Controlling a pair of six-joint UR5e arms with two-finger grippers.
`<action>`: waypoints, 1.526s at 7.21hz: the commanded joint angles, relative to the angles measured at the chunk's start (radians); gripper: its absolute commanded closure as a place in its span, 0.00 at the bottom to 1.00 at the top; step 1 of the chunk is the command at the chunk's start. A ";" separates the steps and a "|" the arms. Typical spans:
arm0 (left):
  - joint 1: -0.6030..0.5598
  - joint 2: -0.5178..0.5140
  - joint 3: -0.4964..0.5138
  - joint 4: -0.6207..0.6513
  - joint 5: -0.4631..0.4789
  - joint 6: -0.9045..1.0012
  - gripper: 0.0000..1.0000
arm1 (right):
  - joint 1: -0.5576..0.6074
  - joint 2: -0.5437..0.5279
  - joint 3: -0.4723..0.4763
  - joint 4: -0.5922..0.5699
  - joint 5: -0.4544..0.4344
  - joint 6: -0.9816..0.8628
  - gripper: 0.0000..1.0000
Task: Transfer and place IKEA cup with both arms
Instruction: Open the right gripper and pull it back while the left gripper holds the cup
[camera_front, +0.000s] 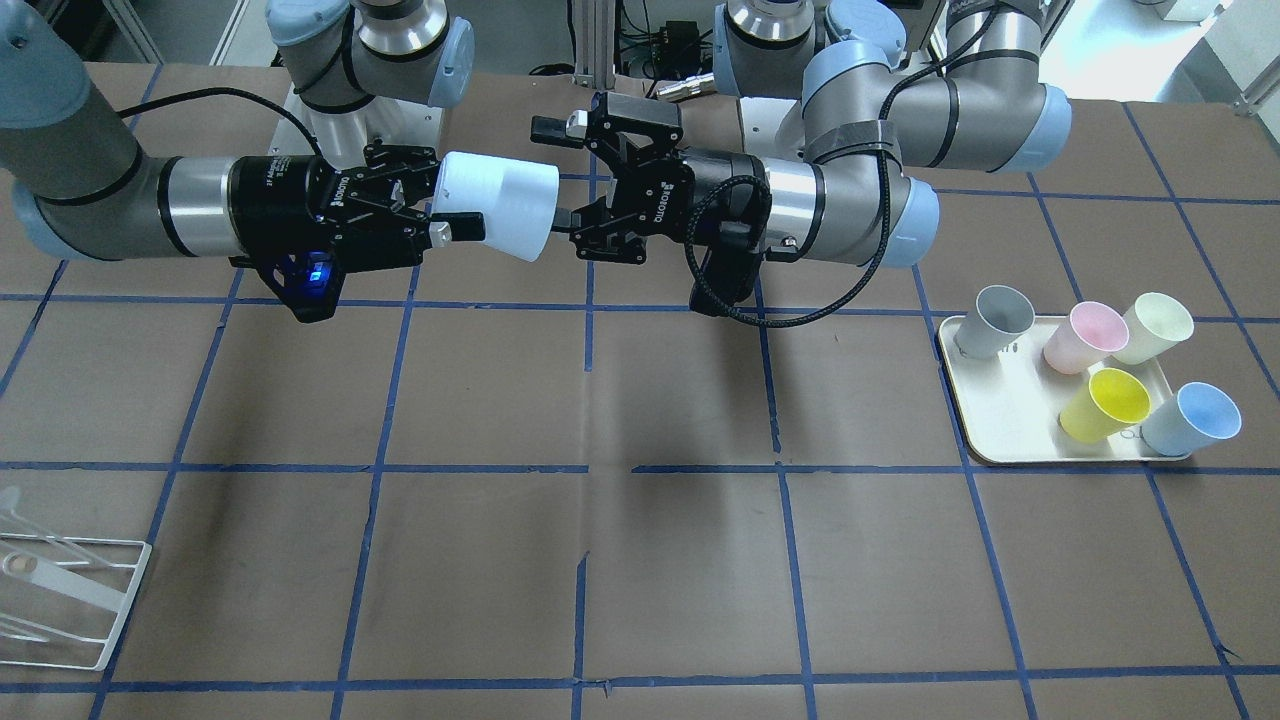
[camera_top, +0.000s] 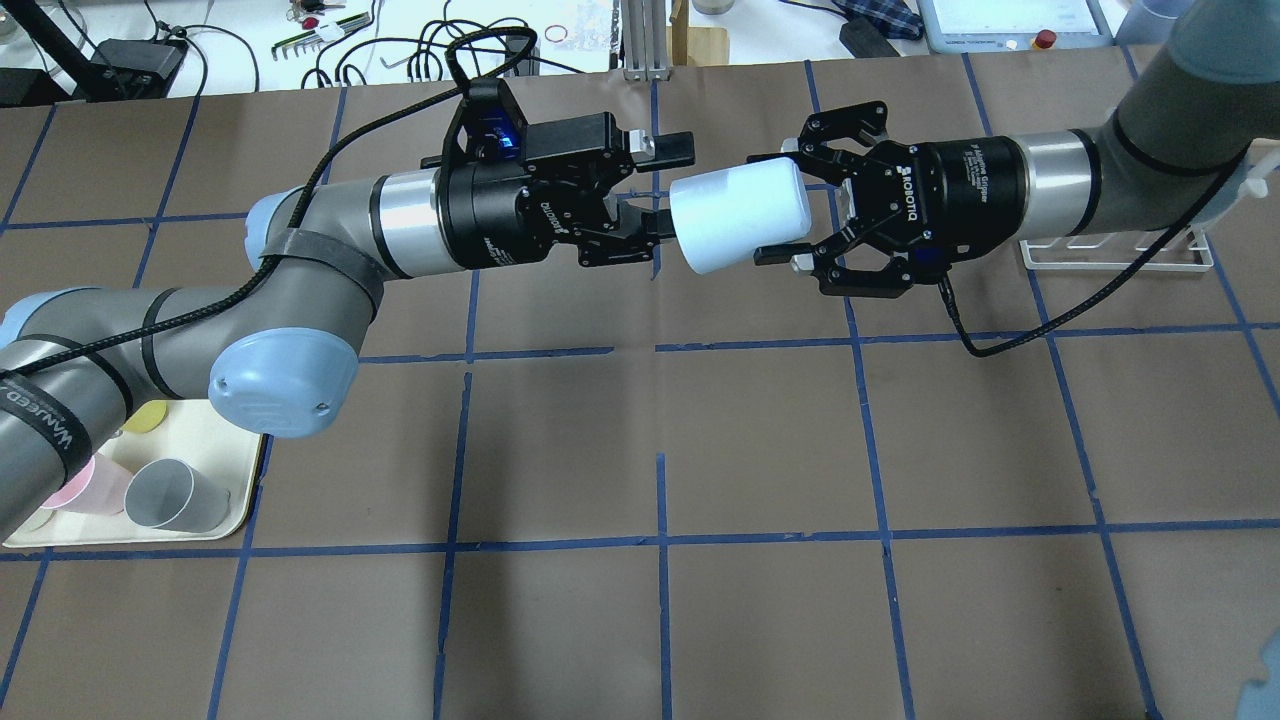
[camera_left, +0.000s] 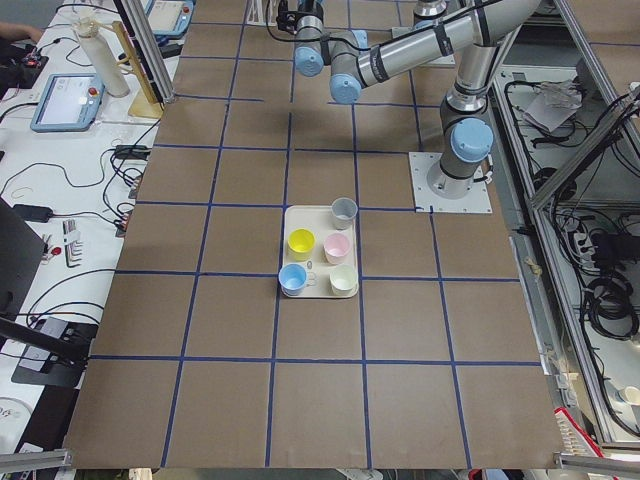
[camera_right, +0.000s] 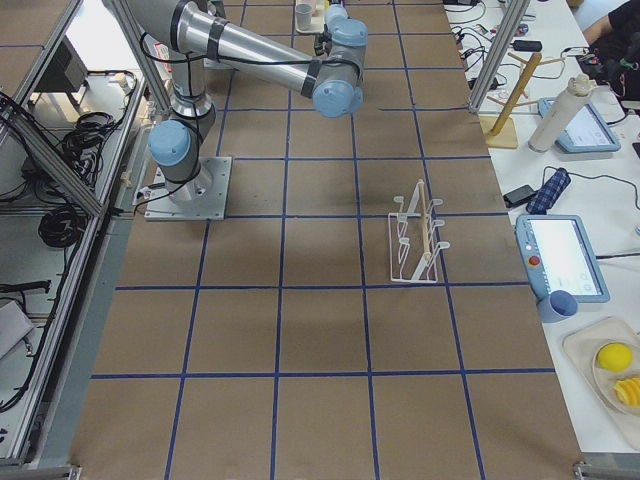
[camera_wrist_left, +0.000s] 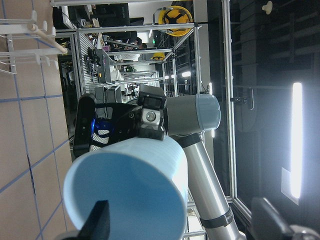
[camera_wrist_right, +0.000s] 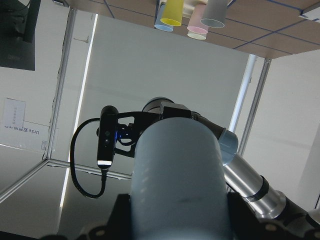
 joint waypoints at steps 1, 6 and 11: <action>0.000 -0.013 -0.003 0.049 -0.004 0.001 0.51 | 0.032 0.015 0.000 -0.004 0.001 0.000 0.50; 0.000 -0.019 -0.003 0.060 0.001 -0.001 1.00 | 0.044 0.033 -0.017 -0.051 0.001 -0.002 0.00; 0.030 0.004 0.011 0.059 0.008 -0.098 1.00 | 0.003 0.033 -0.059 -0.177 -0.021 0.009 0.00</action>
